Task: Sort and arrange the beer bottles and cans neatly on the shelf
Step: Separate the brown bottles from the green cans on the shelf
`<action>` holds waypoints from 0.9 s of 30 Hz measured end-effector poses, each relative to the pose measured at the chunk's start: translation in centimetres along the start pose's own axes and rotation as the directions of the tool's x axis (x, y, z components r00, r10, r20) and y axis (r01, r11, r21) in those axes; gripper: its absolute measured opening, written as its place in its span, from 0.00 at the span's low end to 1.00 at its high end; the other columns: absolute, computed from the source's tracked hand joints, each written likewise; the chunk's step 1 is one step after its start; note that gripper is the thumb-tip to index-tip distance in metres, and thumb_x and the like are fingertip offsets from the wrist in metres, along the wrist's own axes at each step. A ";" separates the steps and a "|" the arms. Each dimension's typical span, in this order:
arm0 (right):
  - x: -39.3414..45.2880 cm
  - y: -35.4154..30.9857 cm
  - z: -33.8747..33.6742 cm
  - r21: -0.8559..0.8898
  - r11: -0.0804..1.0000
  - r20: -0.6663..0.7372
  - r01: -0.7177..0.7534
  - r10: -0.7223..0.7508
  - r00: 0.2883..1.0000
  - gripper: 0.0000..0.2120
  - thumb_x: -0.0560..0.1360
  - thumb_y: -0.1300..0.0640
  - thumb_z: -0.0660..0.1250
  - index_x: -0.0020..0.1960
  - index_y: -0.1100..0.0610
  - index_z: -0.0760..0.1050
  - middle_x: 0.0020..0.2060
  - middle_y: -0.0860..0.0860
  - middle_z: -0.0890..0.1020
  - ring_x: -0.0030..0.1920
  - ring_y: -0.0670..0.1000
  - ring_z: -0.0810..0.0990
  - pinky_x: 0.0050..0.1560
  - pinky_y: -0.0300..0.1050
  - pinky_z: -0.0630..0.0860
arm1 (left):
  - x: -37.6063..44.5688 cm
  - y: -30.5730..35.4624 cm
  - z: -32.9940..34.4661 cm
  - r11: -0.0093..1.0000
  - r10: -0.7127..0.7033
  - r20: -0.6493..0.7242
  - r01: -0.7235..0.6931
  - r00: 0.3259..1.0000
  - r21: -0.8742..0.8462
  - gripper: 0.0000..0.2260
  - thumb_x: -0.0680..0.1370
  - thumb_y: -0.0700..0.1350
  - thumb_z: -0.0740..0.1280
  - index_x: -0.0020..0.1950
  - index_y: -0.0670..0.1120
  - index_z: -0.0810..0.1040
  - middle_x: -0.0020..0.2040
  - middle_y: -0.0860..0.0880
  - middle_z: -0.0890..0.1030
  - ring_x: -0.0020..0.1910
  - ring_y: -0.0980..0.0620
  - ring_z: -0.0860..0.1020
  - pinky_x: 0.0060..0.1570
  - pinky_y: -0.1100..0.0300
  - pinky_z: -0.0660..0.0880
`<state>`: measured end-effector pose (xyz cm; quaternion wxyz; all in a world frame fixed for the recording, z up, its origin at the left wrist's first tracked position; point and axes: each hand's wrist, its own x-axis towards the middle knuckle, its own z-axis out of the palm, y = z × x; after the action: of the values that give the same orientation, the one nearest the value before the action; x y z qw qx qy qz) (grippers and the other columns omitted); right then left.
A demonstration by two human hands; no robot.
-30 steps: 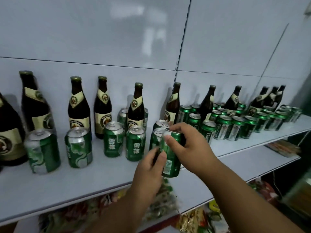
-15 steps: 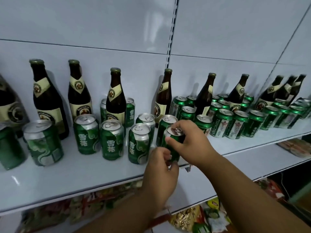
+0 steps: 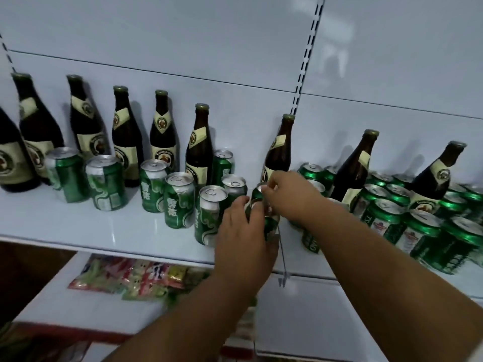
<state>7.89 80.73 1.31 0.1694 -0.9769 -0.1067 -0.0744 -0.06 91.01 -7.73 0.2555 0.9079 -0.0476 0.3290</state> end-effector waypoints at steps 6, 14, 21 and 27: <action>3.5 -1.1 -1.5 -0.188 0.979 0.149 0.079 -0.051 0.987 0.14 0.72 0.47 0.71 0.44 0.57 0.72 0.38 0.52 0.77 0.36 0.49 0.74 0.30 0.41 0.68 | 1.2 0.6 -0.4 0.993 0.049 0.070 -0.056 0.996 0.107 0.20 0.71 0.51 0.71 0.61 0.47 0.75 0.60 0.45 0.74 0.55 0.46 0.73 0.53 0.53 0.75; 6.1 -1.3 -0.3 -0.169 0.971 0.089 0.169 -0.156 0.984 0.11 0.75 0.51 0.66 0.40 0.56 0.69 0.37 0.53 0.75 0.41 0.54 0.75 0.36 0.44 0.67 | 3.5 0.9 -0.8 0.907 0.130 0.157 -0.181 0.979 0.380 0.18 0.63 0.52 0.74 0.49 0.49 0.75 0.45 0.47 0.78 0.44 0.46 0.75 0.43 0.53 0.72; 6.7 -2.3 -1.4 -0.154 0.964 0.109 0.216 -0.201 0.974 0.07 0.76 0.54 0.66 0.47 0.58 0.75 0.43 0.55 0.80 0.45 0.55 0.78 0.44 0.47 0.77 | 5.3 0.7 -3.2 0.849 0.158 0.308 -0.288 0.938 0.443 0.20 0.74 0.53 0.66 0.63 0.47 0.71 0.59 0.45 0.74 0.60 0.42 0.69 0.59 0.49 0.64; 6.5 -5.1 -1.5 0.114 0.948 0.007 0.297 -0.299 0.954 0.06 0.76 0.53 0.68 0.49 0.56 0.78 0.46 0.51 0.81 0.48 0.52 0.78 0.46 0.46 0.74 | 7.3 -4.0 -7.5 0.904 0.224 0.159 -0.266 0.961 0.335 0.13 0.76 0.54 0.61 0.56 0.50 0.75 0.51 0.51 0.77 0.52 0.48 0.72 0.53 0.53 0.68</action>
<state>12.85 86.12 5.47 0.2091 -0.9394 -0.2591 -0.0814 2.34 98.78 -0.05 0.0418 0.9433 -0.1166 0.3079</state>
